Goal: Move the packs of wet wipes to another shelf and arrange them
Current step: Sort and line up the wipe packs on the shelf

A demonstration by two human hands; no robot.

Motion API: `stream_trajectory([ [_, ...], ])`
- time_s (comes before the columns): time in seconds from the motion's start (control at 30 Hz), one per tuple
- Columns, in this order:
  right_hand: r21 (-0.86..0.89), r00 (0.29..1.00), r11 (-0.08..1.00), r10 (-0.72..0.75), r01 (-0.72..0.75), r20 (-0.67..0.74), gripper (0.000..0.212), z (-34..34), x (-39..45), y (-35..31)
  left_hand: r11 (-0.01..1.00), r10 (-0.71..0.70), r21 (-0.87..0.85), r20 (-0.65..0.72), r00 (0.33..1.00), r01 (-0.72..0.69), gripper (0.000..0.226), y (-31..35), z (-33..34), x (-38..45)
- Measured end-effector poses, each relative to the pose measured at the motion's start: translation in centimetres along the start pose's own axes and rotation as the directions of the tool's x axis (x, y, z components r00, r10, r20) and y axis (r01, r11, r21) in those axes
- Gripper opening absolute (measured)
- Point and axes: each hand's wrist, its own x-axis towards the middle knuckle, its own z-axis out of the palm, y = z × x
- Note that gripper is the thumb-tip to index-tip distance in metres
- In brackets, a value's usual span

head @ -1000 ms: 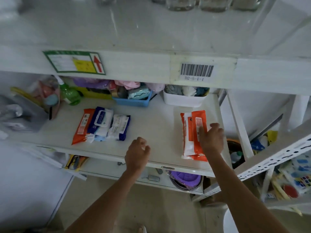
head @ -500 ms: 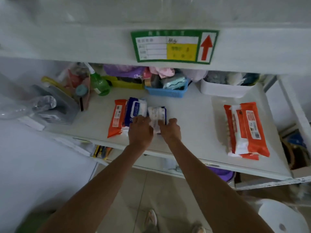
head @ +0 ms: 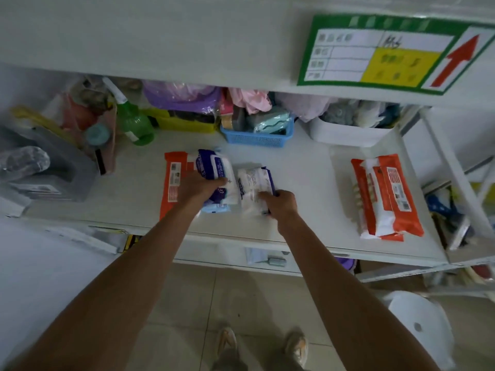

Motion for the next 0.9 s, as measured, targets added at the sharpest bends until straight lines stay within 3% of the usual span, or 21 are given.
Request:
stream_trajectory([
  [0.13,0.049,0.999,0.999,0.002,0.0,-0.042,0.018,-3.0,0.2,1.6,0.999,0.004,-0.045,0.027,1.0,-0.003,0.069,0.7,1.4,-0.7],
  [0.23,0.068,0.994,0.997,-0.018,0.025,-0.104,0.022,-5.9,1.2,2.3,0.975,0.014,-0.221,0.215,0.976,0.034,0.055,2.8,4.0,-3.1],
  [0.37,0.157,0.99,0.988,0.028,-0.006,-0.14,0.018,-8.6,1.6,2.6,0.938,0.01,-0.309,0.478,0.878,0.157,0.048,4.7,9.2,-6.5],
  [0.43,0.214,0.993,0.977,0.037,-0.012,-0.11,0.01,-9.9,1.3,2.6,0.914,-0.025,-0.33,0.536,0.844,0.236,0.051,4.8,12.3,-7.4],
  [0.53,0.232,0.995,0.973,0.026,-0.003,-0.099,0.027,-11.9,1.3,3.2,0.898,-0.085,-0.344,0.475,0.876,0.274,0.058,4.8,15.6,-7.9],
  [0.63,0.245,0.977,0.967,-0.02,0.073,-0.212,0.028,-13.5,1.3,3.3,0.947,-0.029,-0.286,0.375,0.927,0.145,0.054,5.0,17.1,-7.5],
  [0.7,0.098,0.966,0.979,-0.154,0.177,-0.209,0.028,-13.8,1.2,2.8,0.996,0.087,-0.026,0.312,0.946,-0.083,0.063,5.5,17.1,-8.0],
  [0.77,-0.032,0.952,0.962,-0.272,0.27,-0.142,0.039,-13.3,1.3,2.2,0.914,0.167,0.324,0.244,0.955,-0.243,0.085,5.3,17.3,-8.5],
  [0.8,-0.086,0.945,0.951,-0.305,0.296,-0.119,0.047,-12.8,1.6,1.8,0.887,0.182,0.391,0.189,0.965,-0.244,0.091,4.9,17.4,-8.4],
  [0.9,-0.262,0.93,0.908,-0.359,0.329,-0.075,0.056,-11.7,2.3,0.9,0.931,0.2,0.289,0.105,0.974,-0.222,0.093,3.8,17.7,-7.1],
])
